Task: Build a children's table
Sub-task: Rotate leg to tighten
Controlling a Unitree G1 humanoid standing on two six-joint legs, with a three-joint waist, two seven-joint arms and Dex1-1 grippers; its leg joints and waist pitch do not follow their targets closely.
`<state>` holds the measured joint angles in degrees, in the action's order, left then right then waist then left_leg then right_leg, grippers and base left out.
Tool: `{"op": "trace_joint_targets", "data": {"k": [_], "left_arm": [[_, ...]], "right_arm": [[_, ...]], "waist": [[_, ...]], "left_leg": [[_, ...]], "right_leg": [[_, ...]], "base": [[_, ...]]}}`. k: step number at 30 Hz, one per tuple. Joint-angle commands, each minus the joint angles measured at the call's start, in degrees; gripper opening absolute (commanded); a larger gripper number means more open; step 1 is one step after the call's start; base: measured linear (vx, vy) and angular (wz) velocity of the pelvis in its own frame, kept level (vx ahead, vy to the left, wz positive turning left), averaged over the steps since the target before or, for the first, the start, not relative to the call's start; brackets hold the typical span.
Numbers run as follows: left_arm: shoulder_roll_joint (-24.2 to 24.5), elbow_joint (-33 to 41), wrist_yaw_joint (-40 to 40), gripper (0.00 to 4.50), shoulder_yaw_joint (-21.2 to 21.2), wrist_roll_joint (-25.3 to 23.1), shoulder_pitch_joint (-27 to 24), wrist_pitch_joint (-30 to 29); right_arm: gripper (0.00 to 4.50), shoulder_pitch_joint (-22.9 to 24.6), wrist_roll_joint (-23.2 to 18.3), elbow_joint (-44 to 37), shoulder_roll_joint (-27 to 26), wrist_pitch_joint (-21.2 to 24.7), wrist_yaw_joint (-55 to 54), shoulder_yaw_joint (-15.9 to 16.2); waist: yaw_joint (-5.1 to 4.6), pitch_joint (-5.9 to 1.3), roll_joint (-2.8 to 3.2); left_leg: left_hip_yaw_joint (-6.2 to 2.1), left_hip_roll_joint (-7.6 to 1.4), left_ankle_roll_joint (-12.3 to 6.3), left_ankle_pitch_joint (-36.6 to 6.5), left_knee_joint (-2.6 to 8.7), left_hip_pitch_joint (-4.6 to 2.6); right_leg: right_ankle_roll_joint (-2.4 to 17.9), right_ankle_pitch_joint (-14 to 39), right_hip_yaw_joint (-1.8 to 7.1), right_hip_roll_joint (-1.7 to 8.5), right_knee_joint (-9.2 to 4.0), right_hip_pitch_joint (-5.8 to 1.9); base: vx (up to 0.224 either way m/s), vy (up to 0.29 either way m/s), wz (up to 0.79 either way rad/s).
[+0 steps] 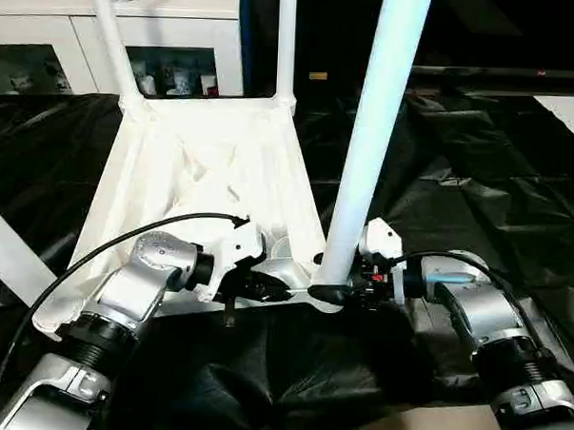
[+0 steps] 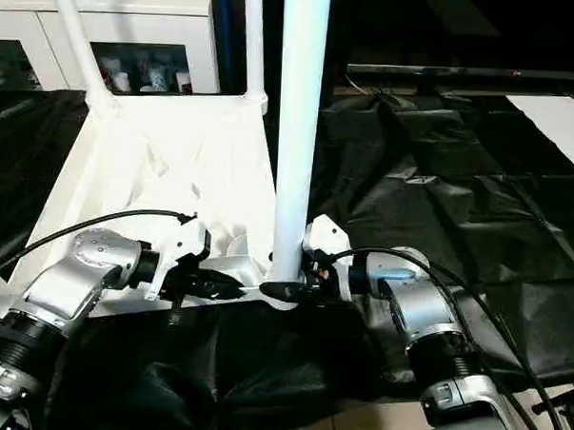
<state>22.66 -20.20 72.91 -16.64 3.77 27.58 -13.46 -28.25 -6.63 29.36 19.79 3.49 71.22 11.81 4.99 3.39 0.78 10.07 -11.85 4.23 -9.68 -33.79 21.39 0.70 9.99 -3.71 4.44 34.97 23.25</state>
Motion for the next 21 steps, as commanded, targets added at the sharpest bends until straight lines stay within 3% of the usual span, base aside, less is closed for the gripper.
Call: {"op": "trace_joint_targets", "data": {"k": [1,6,11,13,17,20,21], "left_arm": [[-0.9,3.2,2.6,0.00,-1.0,2.4,0.7,1.8],[-3.6,1.3,-3.3,0.00,0.0,1.2,2.0,1.3],[-9.2,-2.3,-14.1,0.00,1.5,-1.1,4.9,-1.5],[-11.5,-4.4,-19.1,0.00,2.1,-2.3,6.2,-2.0],[-16.5,-8.2,-29.9,0.00,4.2,-3.9,8.8,-2.5],[-18.7,-8.6,-32.6,0.00,4.2,-4.5,9.2,-2.0],[-19.1,-8.5,-32.5,0.00,4.0,-4.7,9.1,-1.8]], "right_arm": [[2.57,0.7,-0.9,-1.4,-0.6,1.1,0.3,0.6],[2.56,1.9,-0.9,-1.8,-3.7,1.9,-5.5,-0.3],[2.56,-0.2,0.8,3.4,-11.7,4.7,-22.6,-3.7],[2.56,-1.0,1.0,5.0,-14.8,5.2,-28.9,-5.1],[2.56,-2.9,2.8,7.9,-20.6,6.3,-43.2,-7.7],[2.56,-3.4,4.7,9.0,-22.8,3.9,-46.2,-6.9],[2.56,-3.4,4.9,9.1,-23.3,2.8,-45.5,-6.4]], "waist": [[-0.34,-4.03,-0.30],[-0.27,-4.03,-0.35],[-1.65,-3.66,-0.37],[-2.29,-3.60,-0.24],[-3.06,-3.82,-0.32],[-3.09,-4.07,-0.37],[-2.98,-4.19,-0.41]], "left_leg": [[0.00,-1.33,-2.45,-13.0,3.85,-0.78],[-0.03,-1.31,-2.13,-12.8,3.90,-0.79],[-0.30,-0.85,0.21,-16.4,4.15,-0.91],[-0.37,-0.75,0.19,-17.2,4.11,-0.79],[-0.45,-0.68,0.32,-15.8,4.10,-0.54],[-0.45,-0.68,-0.21,-14.4,3.98,-0.38],[-0.24,-0.67,-1.05,-13.4,3.80,-0.44]], "right_leg": [[12.5,13.7,2.40,3.12,-4.21,-2.78],[12.2,13.8,2.44,3.17,-4.23,-2.71],[9.6,22.3,2.25,3.29,-5.22,-2.50],[8.7,24.1,2.19,3.25,-5.57,-2.46],[8.9,22.2,2.14,3.12,-5.37,-2.56],[9.3,19.3,2.13,3.16,-5.14,-2.79],[10.3,16.0,2.23,3.09,-4.93,-2.73]], "base": [[0.000,0.000,0.00],[0.000,0.000,0.00],[0.000,0.000,0.00],[0.000,0.000,0.00],[0.000,0.000,0.00],[0.000,0.000,0.00],[0.000,0.000,0.00]]}}
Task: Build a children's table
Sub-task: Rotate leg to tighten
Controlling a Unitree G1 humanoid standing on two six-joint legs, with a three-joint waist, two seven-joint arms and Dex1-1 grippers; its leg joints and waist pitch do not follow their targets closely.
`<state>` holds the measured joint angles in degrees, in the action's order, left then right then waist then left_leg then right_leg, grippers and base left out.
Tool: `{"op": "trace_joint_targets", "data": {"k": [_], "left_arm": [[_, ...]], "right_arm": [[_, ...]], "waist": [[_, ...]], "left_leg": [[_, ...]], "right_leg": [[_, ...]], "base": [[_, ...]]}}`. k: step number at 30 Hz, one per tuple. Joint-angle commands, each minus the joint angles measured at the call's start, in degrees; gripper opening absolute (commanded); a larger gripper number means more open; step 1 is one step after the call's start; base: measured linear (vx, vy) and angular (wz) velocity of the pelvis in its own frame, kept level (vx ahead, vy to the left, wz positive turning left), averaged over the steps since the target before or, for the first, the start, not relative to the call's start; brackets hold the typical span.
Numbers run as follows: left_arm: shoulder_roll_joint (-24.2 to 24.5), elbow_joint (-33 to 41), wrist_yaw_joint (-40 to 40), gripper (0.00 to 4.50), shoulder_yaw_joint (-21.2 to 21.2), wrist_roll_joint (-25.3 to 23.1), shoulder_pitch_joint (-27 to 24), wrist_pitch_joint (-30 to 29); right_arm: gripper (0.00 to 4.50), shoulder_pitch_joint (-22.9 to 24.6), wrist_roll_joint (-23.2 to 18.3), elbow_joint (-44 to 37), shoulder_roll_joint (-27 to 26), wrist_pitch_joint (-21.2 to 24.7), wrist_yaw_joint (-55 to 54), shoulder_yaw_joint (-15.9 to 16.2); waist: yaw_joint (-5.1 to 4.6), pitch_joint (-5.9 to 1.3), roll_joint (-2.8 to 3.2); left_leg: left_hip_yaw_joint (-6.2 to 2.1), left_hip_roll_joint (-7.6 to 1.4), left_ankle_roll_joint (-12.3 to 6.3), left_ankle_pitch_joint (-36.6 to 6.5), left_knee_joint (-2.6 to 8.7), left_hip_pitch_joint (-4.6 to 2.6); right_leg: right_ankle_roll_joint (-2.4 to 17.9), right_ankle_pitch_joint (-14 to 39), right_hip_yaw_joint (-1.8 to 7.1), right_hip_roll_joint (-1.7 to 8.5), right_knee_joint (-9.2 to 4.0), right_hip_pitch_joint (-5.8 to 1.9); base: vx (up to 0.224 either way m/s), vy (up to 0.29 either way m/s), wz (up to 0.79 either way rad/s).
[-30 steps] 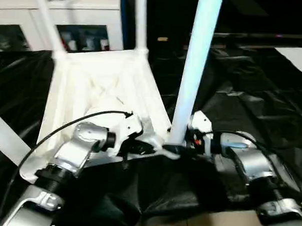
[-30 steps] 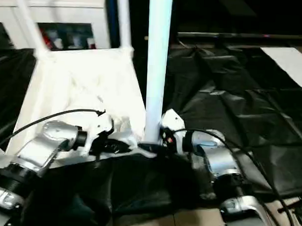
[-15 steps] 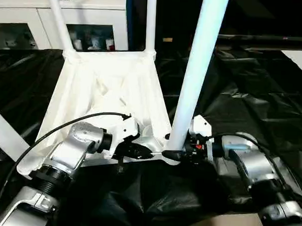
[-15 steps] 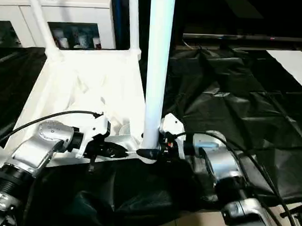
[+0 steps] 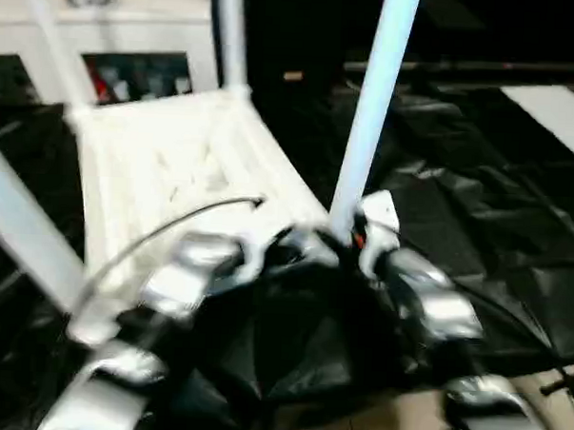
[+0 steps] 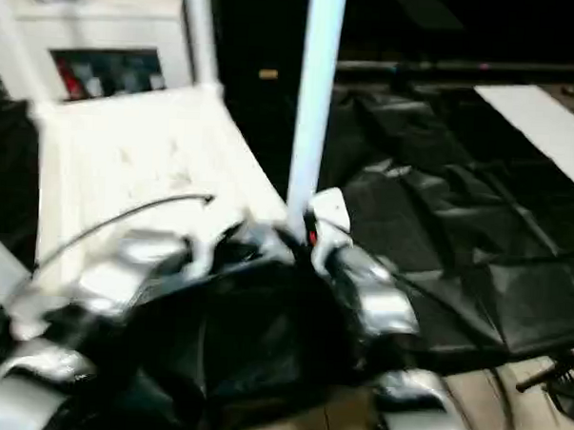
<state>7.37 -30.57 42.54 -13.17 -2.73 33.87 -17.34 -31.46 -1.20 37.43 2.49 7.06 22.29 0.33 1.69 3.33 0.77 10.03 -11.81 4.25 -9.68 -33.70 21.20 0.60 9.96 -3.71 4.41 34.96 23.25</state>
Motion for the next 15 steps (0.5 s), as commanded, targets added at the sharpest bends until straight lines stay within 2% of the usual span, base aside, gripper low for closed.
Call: {"op": "trace_joint_targets", "data": {"k": [1,2,5,7,8,11,14,15], "left_arm": [[-3.9,2.0,-1.7,0.00,0.3,1.8,2.7,2.4],[-3.8,2.3,-1.2,0.00,0.0,1.8,2.5,2.6],[-3.2,3.0,0.6,0.00,-0.7,2.0,1.7,3.5],[-1.9,3.3,2.6,0.00,-1.1,2.2,1.0,4.1],[-1.2,3.5,3.4,0.00,-1.2,2.3,0.7,4.4],[0.4,4.6,6.8,0.00,-1.7,3.0,-0.3,4.6],[1.8,5.6,9.2,0.00,-1.9,3.6,-1.0,4.3],[3.3,6.8,12.3,0.00,-2.4,4.3,-1.8,4.5]], "right_arm": [[2.91,0.0,-0.5,0.8,-6.1,-1.4,4.4,5.5],[3.12,0.0,-0.6,0.7,-6.1,-1.5,4.6,5.4],[3.35,0.0,-1.1,0.3,-5.8,-1.5,5.7,4.9],[3.48,0.0,-1.1,-0.2,-4.3,-2.2,7.7,5.2],[3.71,0.1,-1.0,-0.5,-3.4,-2.3,8.6,5.3],[3.94,0.5,-1.0,-1.7,-0.7,-2.6,12.7,6.2],[3.94,1.4,-0.7,-3.1,2.3,-3.4,17.9,7.6],[3.94,2.2,-1.3,-4.7,4.9,-3.5,22.6,8.4]], "waist": [[0.37,-4.11,-0.42],[0.45,-4.15,-0.36],[0.44,-4.07,-0.26],[0.34,-3.93,-0.25],[0.30,-3.90,-0.26],[0.37,-3.85,-0.24],[0.59,-3.82,-0.11],[0.60,-3.82,-0.05]], "left_leg": [[-0.15,-0.66,-1.37,-13.2,3.71,-0.18],[-0.13,-0.69,-1.79,-12.5,3.68,-0.15],[-0.12,-0.75,-2.19,-12.5,3.75,-0.20],[-0.13,-0.75,-2.07,-14.2,3.86,-0.32],[-0.17,-0.76,-1.98,-14.8,3.88,-0.29],[-0.15,-0.89,-2.18,-15.3,3.87,-0.38],[-0.14,-1.01,-2.08,-15.4,3.92,-0.49],[-0.21,-1.05,-2.18,-15.4,3.98,-0.38]], "right_leg": [[10.6,15.5,2.22,3.10,-4.86,-2.80],[11.0,14.1,2.25,3.09,-4.70,-2.92],[11.6,13.2,2.24,3.06,-4.60,-2.97],[11.4,15.3,2.21,3.08,-4.87,-2.92],[11.2,16.3,2.21,3.14,-4.93,-2.98],[10.9,17.3,2.30,3.20,-5.10,-2.88],[11.4,16.6,2.29,3.11,-4.99,-2.83],[11.4,16.1,2.28,3.10,-4.93,-2.95]], "base": [[0.000,0.000,0.00],[0.000,0.000,0.00],[0.000,0.000,0.00],[0.000,0.000,0.00],[0.000,0.000,0.00],[0.000,0.000,0.00],[0.000,0.000,0.00],[0.000,0.000,0.00]]}}
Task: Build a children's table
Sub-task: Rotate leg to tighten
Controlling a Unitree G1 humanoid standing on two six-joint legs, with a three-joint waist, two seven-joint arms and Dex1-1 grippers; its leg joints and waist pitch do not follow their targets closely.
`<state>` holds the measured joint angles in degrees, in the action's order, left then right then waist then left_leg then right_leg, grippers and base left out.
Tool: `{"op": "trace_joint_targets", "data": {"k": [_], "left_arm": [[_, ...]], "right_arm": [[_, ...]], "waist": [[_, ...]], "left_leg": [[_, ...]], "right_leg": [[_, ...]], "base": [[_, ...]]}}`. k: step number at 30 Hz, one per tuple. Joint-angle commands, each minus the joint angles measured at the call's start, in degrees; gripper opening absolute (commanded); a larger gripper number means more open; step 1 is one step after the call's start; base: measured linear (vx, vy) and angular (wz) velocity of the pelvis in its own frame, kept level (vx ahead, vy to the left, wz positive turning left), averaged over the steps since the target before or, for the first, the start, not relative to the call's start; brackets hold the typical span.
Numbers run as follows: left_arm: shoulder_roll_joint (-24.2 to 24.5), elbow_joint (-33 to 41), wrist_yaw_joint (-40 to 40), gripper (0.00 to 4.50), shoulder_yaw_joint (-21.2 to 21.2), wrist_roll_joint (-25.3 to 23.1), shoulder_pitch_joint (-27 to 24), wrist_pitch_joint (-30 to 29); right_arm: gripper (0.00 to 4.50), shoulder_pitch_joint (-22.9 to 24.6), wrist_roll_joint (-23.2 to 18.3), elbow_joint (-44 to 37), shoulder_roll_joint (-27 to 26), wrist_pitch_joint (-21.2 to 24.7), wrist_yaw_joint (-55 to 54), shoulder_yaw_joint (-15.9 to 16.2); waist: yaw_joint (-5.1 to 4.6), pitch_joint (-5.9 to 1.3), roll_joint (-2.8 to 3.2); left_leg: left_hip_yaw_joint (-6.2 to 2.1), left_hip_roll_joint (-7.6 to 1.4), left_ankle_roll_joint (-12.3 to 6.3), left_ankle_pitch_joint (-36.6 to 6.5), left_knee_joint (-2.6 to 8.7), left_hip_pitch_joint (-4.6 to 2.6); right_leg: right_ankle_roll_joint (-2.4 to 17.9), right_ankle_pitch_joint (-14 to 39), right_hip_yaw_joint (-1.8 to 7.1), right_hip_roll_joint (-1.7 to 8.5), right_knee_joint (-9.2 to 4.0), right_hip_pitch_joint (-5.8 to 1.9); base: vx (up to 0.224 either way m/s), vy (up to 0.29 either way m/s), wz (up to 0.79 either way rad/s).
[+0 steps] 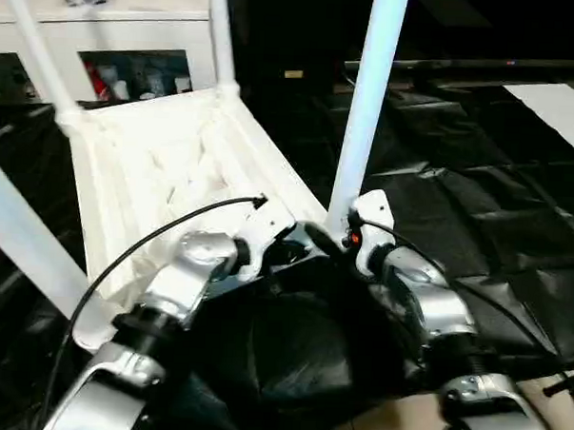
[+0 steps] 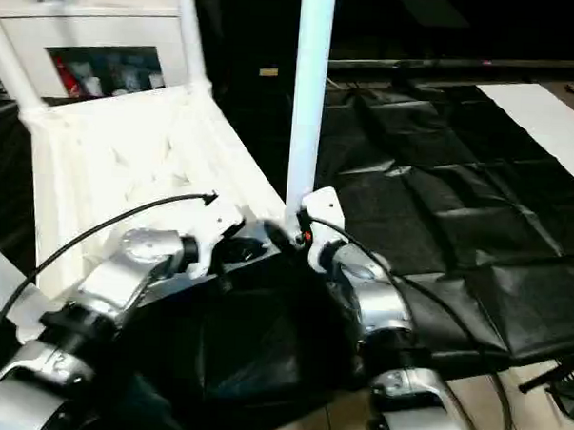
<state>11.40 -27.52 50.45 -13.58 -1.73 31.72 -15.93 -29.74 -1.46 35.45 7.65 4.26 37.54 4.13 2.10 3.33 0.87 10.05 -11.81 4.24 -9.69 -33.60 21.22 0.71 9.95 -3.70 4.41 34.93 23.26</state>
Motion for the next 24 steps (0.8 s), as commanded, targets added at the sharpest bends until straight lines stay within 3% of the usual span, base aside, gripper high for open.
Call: {"op": "trace_joint_targets", "data": {"k": [1,9,16,17,24], "left_arm": [[0.4,4.6,6.9,0.00,-2.3,3.9,-0.3,3.2],[6.8,10.1,20.0,0.00,-4.6,6.9,-3.1,3.6],[9.7,12.4,24.7,0.00,-5.0,8.4,-4.6,3.2],[9.8,12.6,25.0,0.00,-5.0,8.5,-4.7,3.2],[10.4,14.1,26.3,0.00,-5.5,9.3,-5.4,2.2]], "right_arm": [[3.94,0.9,-1.5,-3.7,1.6,-0.9,10.5,4.8],[3.94,1.6,-3.0,-5.7,9.1,-1.7,22.7,5.6],[3.94,2.4,-4.3,-7.6,12.9,-0.3,31.3,7.2],[3.69,2.4,-4.5,-7.7,13.0,0.1,31.7,7.1],[3.14,3.0,-6.7,-9.4,13.2,1.6,34.2,7.6]], "waist": [[0.29,-3.90,-0.18],[0.89,-3.92,-0.09],[1.60,-3.85,-0.15],[1.73,-3.79,-0.16],[1.89,-3.82,-0.32]], "left_leg": [[-0.21,-1.05,-2.31,-15.2,3.82,-0.46],[-0.10,-1.28,-2.68,-14.7,3.76,-0.58],[0.07,-1.40,-3.14,-14.2,3.74,-0.57],[0.07,-1.39,-2.81,-14.9,3.76,-0.69],[-0.03,-1.40,-2.38,-14.5,3.80,-0.61]], "right_leg": [[11.4,15.6,2.28,3.09,-4.83,-2.99],[12.9,14.0,2.39,3.12,-4.43,-2.90],[13.4,13.0,2.32,2.99,-4.24,-2.83],[13.1,14.5,2.38,3.07,-4.40,-2.74],[11.9,16.3,2.39,3.13,-4.52,-2.72]], "base": [[0.000,0.000,0.00],[0.000,0.000,0.00],[0.000,0.000,0.00],[0.000,0.000,0.00],[0.000,0.000,0.00]]}}
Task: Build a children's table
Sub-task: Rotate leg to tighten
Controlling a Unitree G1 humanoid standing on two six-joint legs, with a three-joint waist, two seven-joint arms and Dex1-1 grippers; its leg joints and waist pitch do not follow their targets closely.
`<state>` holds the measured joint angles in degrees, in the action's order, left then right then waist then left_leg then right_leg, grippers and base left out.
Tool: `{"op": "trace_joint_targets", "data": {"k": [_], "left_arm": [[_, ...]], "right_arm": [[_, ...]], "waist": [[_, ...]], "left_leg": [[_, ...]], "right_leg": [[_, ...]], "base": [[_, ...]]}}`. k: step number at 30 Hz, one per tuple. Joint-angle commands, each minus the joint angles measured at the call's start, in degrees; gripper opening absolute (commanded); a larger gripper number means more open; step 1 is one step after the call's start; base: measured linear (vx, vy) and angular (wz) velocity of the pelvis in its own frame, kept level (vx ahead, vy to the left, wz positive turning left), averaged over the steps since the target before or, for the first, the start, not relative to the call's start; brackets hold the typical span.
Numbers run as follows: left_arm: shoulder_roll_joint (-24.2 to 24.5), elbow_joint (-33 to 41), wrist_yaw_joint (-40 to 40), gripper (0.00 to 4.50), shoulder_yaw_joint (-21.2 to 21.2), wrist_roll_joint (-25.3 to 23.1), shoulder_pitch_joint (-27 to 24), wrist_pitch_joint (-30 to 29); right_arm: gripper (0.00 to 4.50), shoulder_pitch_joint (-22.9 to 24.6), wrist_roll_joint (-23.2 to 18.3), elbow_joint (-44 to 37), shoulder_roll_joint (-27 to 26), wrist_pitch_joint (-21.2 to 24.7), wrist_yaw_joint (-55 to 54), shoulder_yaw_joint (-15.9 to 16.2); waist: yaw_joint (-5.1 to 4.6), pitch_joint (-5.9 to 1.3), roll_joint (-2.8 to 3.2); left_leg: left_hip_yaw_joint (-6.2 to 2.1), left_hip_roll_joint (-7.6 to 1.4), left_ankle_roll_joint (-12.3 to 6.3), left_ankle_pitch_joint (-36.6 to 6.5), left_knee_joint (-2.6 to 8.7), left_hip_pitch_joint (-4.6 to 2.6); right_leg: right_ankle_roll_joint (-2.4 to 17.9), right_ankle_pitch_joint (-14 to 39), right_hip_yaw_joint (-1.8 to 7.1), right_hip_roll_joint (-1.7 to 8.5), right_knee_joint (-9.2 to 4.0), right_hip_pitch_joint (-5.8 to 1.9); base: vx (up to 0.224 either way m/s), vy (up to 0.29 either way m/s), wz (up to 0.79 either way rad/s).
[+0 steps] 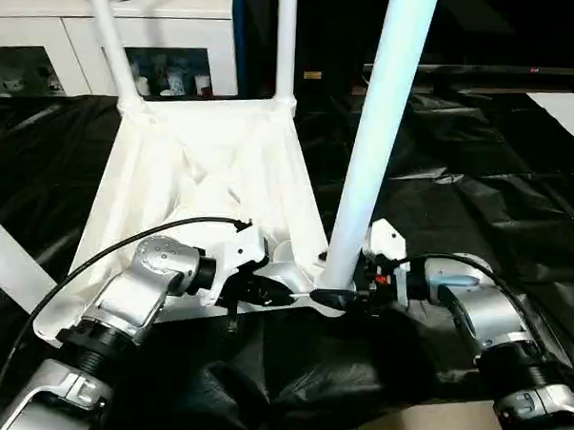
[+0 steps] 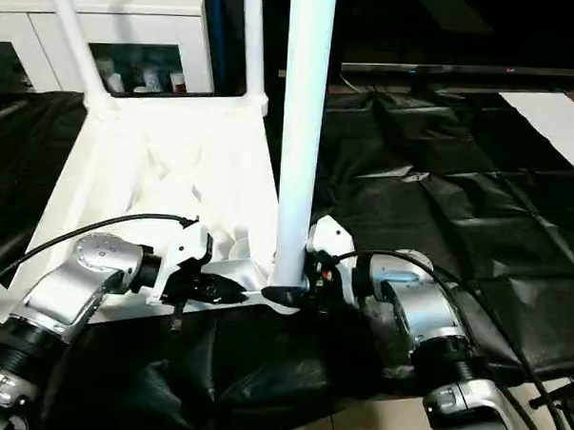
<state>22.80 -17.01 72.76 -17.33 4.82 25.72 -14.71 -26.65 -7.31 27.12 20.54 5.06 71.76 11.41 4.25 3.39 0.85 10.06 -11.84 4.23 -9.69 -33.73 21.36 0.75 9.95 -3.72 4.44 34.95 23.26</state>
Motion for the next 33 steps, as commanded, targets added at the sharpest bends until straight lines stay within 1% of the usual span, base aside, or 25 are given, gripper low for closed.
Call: {"op": "trace_joint_targets", "data": {"k": [1,3,4,6,8,9,11,12,13,14,15,16,17,19,20,22,23,24,25,26,28,29,31,32,33], "left_arm": [[-1.0,3.6,3.9,0.00,-1.9,2.8,0.5,1.0],[-1.5,3.2,2.6,0.00,-1.8,2.5,0.6,0.9],[-1.5,3.2,2.6,0.00,-1.8,2.5,0.6,0.9],[-3.7,1.1,-2.6,0.00,-0.6,1.1,1.8,0.5],[-5.0,0.1,-5.6,0.00,0.0,0.5,2.5,0.4],[-7.4,-0.8,-10.0,0.00,1.1,0.1,3.4,-0.5],[-7.8,-0.9,-10.7,0.00,1.2,0.0,3.6,-0.8],[-8.9,-1.2,-13.0,0.00,1.5,-0.5,4.0,-1.0],[-10.1,-1.7,-15.3,0.00,1.8,-1.1,4.5,-1.3],[-11.5,-2.3,-18.5,0.00,2.2,-1.9,5.0,-1.6],[-12.8,-3.0,-21.4,0.00,2.7,-2.6,5.6,-1.8],[-12.8,-3.0,-21.4,0.00,2.7,-2.6,5.6,-1.8],[-16.1,-4.8,-28.1,0.00,3.9,-3.8,6.8,-2.7],[-17.7,-5.7,-31.3,0.00,4.3,-4.5,7.2,-2.8],[-18.6,-5.9,-32.5,0.00,4.2,-4.8,7.2,-3.0],[-19.4,-5.8,-32.5,0.00,3.3,-5.1,6.9,-2.8],[-19.3,-5.7,-32.2,0.00,3.1,-5.1,6.8,-2.6],[-19.2,-5.5,-31.6,0.00,2.7,-5.2,6.5,-2.2],[-19.0,-5.3,-30.8,0.00,2.4,-5.2,6.2,-1.8],[-18.7,-5.0,-30.0,0.00,2.2,-5.1,5.9,-1.6],[-18.6,-4.9,-29.5,0.00,2.2,-4.9,5.8,-1.5],[-18.2,-4.7,-28.5,0.00,2.0,-4.9,5.5,-1.2],[-17.7,-4.2,-27.0,0.00,1.6,-4.8,5.0,-0.7],[-17.3,-3.9,-26.0,0.00,1.2,-4.7,4.7,-0.4],[-16.4,-2.9,-23.9,0.00,0.7,-4.2,4.1,-0.3]], "right_arm": [[3.12,0.2,-1.0,-1.4,0.2,1.1,0.4,0.6],[2.92,0.8,-0.9,-2.0,-0.2,1.6,0.5,0.7],[2.92,0.8,-0.9,-2.0,-0.2,1.6,0.5,0.7],[2.69,1.4,-0.6,-1.9,-1.7,0.4,-2.6,0.1],[2.63,1.5,-0.3,-1.6,-2.8,-0.1,-5.4,-0.5],[2.60,1.4,0.6,-0.5,-5.9,0.1,-12.5,-1.8],[2.57,1.3,0.8,-0.2,-6.5,0.3,-13.9,-2.0],[2.56,0.9,1.5,1.0,-8.1,0.6,-18.2,-2.6],[2.56,0.6,2.2,2.2,-10.0,0.5,-22.8,-3.3],[2.56,0.2,2.5,3.5,-12.0,0.6,-26.7,-3.9],[2.55,-0.2,2.7,4.7,-14.0,0.7,-30.3,-4.5],[2.55,-0.2,2.7,4.7,-14.0,0.7,-30.3,-4.5],[2.55,-1.1,4.1,6.5,-17.8,1.3,-37.3,-4.7],[2.55,-1.8,5.2,7.5,-19.8,2.0,-41.3,-4.9],[2.55,-2.3,6.0,8.3,-21.3,1.9,-43.4,-4.6],[2.55,-2.6,5.9,8.3,-23.8,1.1,-43.4,-3.7],[2.55,-2.6,5.4,8.2,-24.1,1.1,-42.8,-3.8],[2.90,-2.6,4.6,7.8,-24.6,1.2,-41.7,-3.8],[3.10,-2.6,4.0,7.5,-24.9,1.2,-40.9,-4.0],[3.10,-2.5,3.6,7.1,-24.8,1.5,-40.1,-4.1],[3.33,-2.4,3.4,7.0,-24.6,1.6,-39.8,-4.2],[3.33,-2.3,3.3,6.4,-23.8,1.5,-38.6,-4.0],[3.62,-2.0,3.6,5.6,-22.1,0.8,-37.0,-3.3],[3.62,-1.8,3.7,4.8,-20.9,0.8,-35.6,-3.0],[3.76,-0.5,3.4,1.9,-16.9,0.8,-30.3,-2.1]], "waist": [[-0.26,-3.90,-0.25],[-0.26,-3.94,-0.27],[-0.24,-3.94,-0.27],[-0.21,-3.93,-0.38],[-0.14,-3.90,-0.46],[-0.29,-3.76,-0.57],[-0.49,-3.83,-0.67],[-0.86,-3.78,-1.18],[-1.03,-3.79,-0.95],[-1.28,-3.75,-0.92],[-1.90,-3.74,-0.89],[-2.01,-3.78,-0.95],[-2.31,-3.76,-0.93],[-2.35,-3.95,-0.89],[-2.45,-3.94,-0.91],[-2.35,-4.09,-0.86],[-2.35,-4.09,-0.86],[-2.29,-4.16,-0.81],[-2.20,-4.20,-0.79],[-2.20,-4.17,-0.82],[-2.25,-4.04,-0.87],[-2.24,-3.97,-0.93],[-2.21,-3.95,-0.89],[-2.19,-3.97,-0.90],[-2.01,-3.98,-0.82]], "left_leg": [[-0.06,-1.33,-2.41,-14.4,3.92,-0.75],[-0.03,-1.32,-2.47,-14.1,3.89,-0.75],[-0.03,-1.32,-2.45,-14.1,3.89,-0.77],[0.03,-1.31,-2.41,-13.8,3.84,-0.79],[0.02,-1.25,-2.21,-13.9,3.84,-0.79],[0.01,-1.09,-1.60,-14.1,3.92,-0.66],[-0.14,-0.94,-0.96,-14.5,3.92,-0.73],[-0.17,-0.88,-1.07,-14.1,3.95,-0.48],[-0.25,-0.94,-0.98,-14.0,4.02,-0.47],[-0.20,-0.89,-1.03,-14.1,4.01,-0.48],[-0.21,-0.73,-0.65,-14.4,3.92,-0.48],[-0.25,-0.69,-0.64,-14.4,3.91,-0.45],[-0.19,-0.64,-0.79,-14.0,3.88,-0.28],[-0.26,-0.69,-0.81,-13.6,3.82,-0.53],[-0.23,-0.69,-1.00,-13.2,3.83,-0.32],[-0.15,-0.68,-1.95,-12.0,3.74,-0.27],[-0.15,-0.68,-1.95,-12.0,3.74,-0.27],[-0.08,-0.71,-2.39,-11.5,3.66,-0.25],[-0.06,-0.76,-2.76,-10.7,3.65,-0.28],[-0.03,-0.74,-2.95,-10.5,3.66,-0.24],[0.02,-0.71,-3.11,-11.1,3.71,-0.24],[0.04,-0.68,-3.03,-11.9,3.70,-0.31],[-0.02,-0.75,-2.83,-12.3,3.76,-0.33],[-0.04,-0.78,-2.82,-12.3,3.75,-0.35],[-0.05,-0.91,-3.15,-12.4,3.72,-0.38]], "right_leg": [[11.9,16.1,2.38,3.04,-4.50,-2.73],[12.1,15.4,2.38,2.97,-4.47,-2.71],[12.1,15.3,2.38,2.99,-4.45,-2.72],[11.9,15.4,2.47,3.06,-4.50,-2.58],[11.7,16.0,2.44,3.05,-4.61,-2.66],[10.8,18.0,2.43,3.08,-4.81,-2.63],[9.9,20.4,2.32,3.25,-4.99,-2.70],[9.4,20.9,2.29,3.21,-4.94,-2.77],[9.3,21.1,2.28,3.27,-4.96,-2.76],[9.1,21.4,2.28,3.20,-5.11,-2.62],[8.8,22.2,2.24,3.17,-5.26,-2.57],[8.7,22.5,2.21,3.20,-5.28,-2.62],[8.6,22.2,2.21,3.10,-5.28,-2.64],[8.7,21.5,2.15,3.14,-5.33,-2.63],[8.8,20.6,2.24,3.13,-5.17,-2.67],[9.7,16.8,2.31,3.08,-4.85,-2.75],[9.7,16.8,2.31,3.08,-4.85,-2.75],[10.1,15.2,2.36,3.02,-4.71,-2.83],[10.7,13.2,2.38,2.98,-4.49,-2.88],[10.9,12.7,2.39,2.97,-4.47,-2.91],[11.1,13.5,2.33,3.04,-4.56,-2.96],[10.8,15.0,2.34,3.08,-4.73,-2.94],[10.3,16.3,2.38,3.16,-4.83,-2.92],[10.2,16.3,2.38,3.14,-4.83,-2.93],[10.3,15.3,2.38,3.06,-4.74,-3.01]], "base": [[0.000,0.000,0.00],[0.000,0.000,0.00],[0.000,0.000,0.00],[0.000,0.000,0.00],[0.000,0.000,0.00],[0.000,0.000,0.00],[0.000,0.000,0.00],[0.000,0.000,0.00],[0.000,0.000,0.00],[0.000,0.000,0.00],[0.000,0.000,0.00],[0.000,0.000,0.00],[0.000,0.000,0.00],[0.000,0.000,0.00],[0.000,0.000,0.00],[0.000,0.000,0.00],[0.000,0.000,0.00],[0.000,0.000,0.00],[0.000,0.000,0.00],[0.000,0.000,0.00],[0.000,0.000,0.00],[0.000,0.000,0.00],[0.000,0.000,0.00],[0.000,0.000,0.00],[0.000,0.000,0.00]]}}
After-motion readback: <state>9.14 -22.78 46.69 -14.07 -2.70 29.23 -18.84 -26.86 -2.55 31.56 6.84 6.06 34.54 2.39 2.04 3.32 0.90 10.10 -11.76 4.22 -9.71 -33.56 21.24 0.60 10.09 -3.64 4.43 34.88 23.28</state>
